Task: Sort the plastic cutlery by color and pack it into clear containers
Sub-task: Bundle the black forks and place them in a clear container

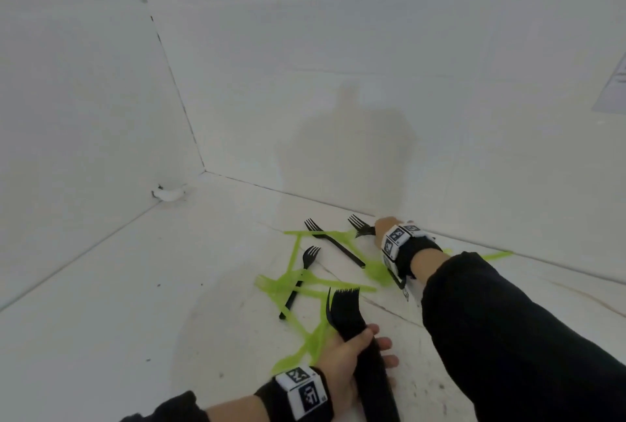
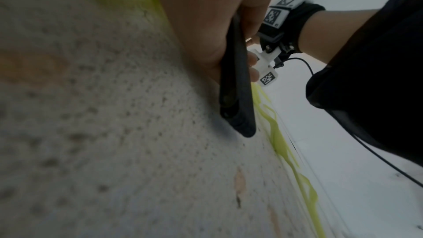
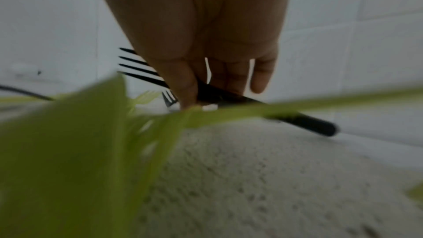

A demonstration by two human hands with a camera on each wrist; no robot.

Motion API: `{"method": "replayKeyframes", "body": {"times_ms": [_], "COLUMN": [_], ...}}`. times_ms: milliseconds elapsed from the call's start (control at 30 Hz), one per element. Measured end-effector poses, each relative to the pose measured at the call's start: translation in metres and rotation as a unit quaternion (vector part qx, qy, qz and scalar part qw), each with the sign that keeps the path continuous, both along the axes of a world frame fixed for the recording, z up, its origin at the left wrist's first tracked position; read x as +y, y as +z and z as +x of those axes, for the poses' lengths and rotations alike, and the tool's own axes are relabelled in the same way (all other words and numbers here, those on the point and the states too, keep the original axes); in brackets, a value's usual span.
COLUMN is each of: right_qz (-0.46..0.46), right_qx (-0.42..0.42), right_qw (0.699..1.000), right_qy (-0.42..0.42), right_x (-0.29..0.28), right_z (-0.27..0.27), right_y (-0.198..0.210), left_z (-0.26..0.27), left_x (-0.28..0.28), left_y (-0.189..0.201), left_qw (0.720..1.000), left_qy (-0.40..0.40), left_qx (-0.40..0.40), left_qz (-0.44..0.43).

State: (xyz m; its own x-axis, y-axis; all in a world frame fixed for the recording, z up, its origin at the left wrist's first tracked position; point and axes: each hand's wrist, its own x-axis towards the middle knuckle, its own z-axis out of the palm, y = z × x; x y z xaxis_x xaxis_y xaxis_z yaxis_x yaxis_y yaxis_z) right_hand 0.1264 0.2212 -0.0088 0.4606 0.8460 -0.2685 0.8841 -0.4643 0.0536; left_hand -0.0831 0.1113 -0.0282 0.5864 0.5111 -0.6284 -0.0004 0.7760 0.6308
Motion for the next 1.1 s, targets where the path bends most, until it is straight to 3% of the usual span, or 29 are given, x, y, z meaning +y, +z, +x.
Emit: {"method": "replayKeyframes", "body": {"times_ms": [167,267,533,733,1000,1100], "right_qz": [0.123,0.203,0.063,0.047,0.145,0.081], "right_qx": [0.105,0.168,0.123,0.109,0.203,0.223], "right_qw": [0.984,0.962,0.989,0.993,0.965,0.97], "right_qy": [-0.074,-0.066,0.048,0.008,-0.078,-0.061], "right_x": [-0.009,-0.011,0.017,0.018,0.007,0.008], "right_z": [0.002,-0.015,-0.062,-0.06,-0.062,-0.074], "right_y": [0.019,0.031,0.005,-0.011,0.017,0.015], "left_z": [-0.004,-0.008,-0.018,-0.022,-0.024,-0.024], "left_x": [-0.008,-0.01,-0.012,-0.007,-0.014,-0.015], "left_y": [0.003,0.004,0.003,0.002,0.003,0.0], "left_qw": [1.0,1.0,1.0,0.999,0.999,1.0], "left_qy": [-0.009,-0.01,0.003,0.016,0.015,0.013], "left_qx": [-0.01,-0.009,-0.007,0.01,-0.005,-0.001], "left_qz": [-0.009,-0.007,-0.015,-0.027,-0.028,-0.025]}}
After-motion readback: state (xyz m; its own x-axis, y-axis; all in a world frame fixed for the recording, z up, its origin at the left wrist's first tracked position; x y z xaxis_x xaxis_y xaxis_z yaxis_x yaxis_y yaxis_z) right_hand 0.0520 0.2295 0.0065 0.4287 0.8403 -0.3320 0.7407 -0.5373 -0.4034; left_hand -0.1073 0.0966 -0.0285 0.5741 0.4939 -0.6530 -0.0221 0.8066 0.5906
